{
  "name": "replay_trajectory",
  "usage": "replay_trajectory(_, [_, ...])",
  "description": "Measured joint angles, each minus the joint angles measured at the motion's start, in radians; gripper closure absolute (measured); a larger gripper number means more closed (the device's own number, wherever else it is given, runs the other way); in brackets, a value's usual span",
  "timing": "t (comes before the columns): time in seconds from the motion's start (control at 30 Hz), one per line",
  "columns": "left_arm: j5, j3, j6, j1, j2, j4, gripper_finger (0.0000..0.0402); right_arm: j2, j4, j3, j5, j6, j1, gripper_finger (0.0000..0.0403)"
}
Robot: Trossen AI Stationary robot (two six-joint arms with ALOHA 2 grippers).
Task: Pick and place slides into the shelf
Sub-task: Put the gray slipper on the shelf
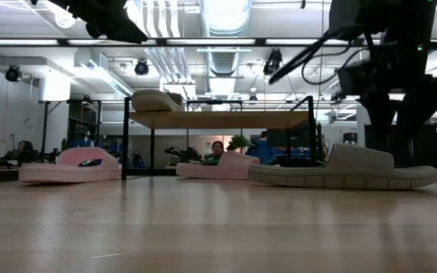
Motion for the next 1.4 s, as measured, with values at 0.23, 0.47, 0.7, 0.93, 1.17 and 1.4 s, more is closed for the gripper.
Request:
replay_trajectory(0.23, [0.000, 0.000, -0.001, 0.000, 0.000, 0.000, 0.0222, 0.058, 0.006, -0.006, 0.079, 0.035, 0.000, 0.0246])
replay_trajectory(0.47, [0.000, 0.000, -0.002, 0.000, 0.002, 0.000, 0.0222, 0.079, 0.046, -0.017, 0.082, 0.044, 0.000, 0.0262])
replay_trajectory(0.7, [0.000, 0.000, -0.003, 0.000, 0.002, 0.001, 0.0222, 0.081, 0.083, -0.019, 0.089, 0.062, 0.000, 0.0265])
replay_trajectory(0.93, [0.000, 0.000, -0.003, 0.000, 0.002, 0.000, 0.0222, 0.080, 0.146, -0.019, 0.097, 0.070, 0.000, 0.0270])
replay_trajectory(1.17, [0.000, 0.000, -0.003, 0.000, 0.002, 0.000, 0.0222, 0.080, 0.193, -0.019, 0.094, 0.070, 0.002, 0.0282])
replay_trajectory(1.4, [0.000, 0.000, -0.003, 0.000, 0.002, 0.000, 0.0222, 0.080, 0.247, -0.019, 0.097, 0.062, 0.051, 0.0283])
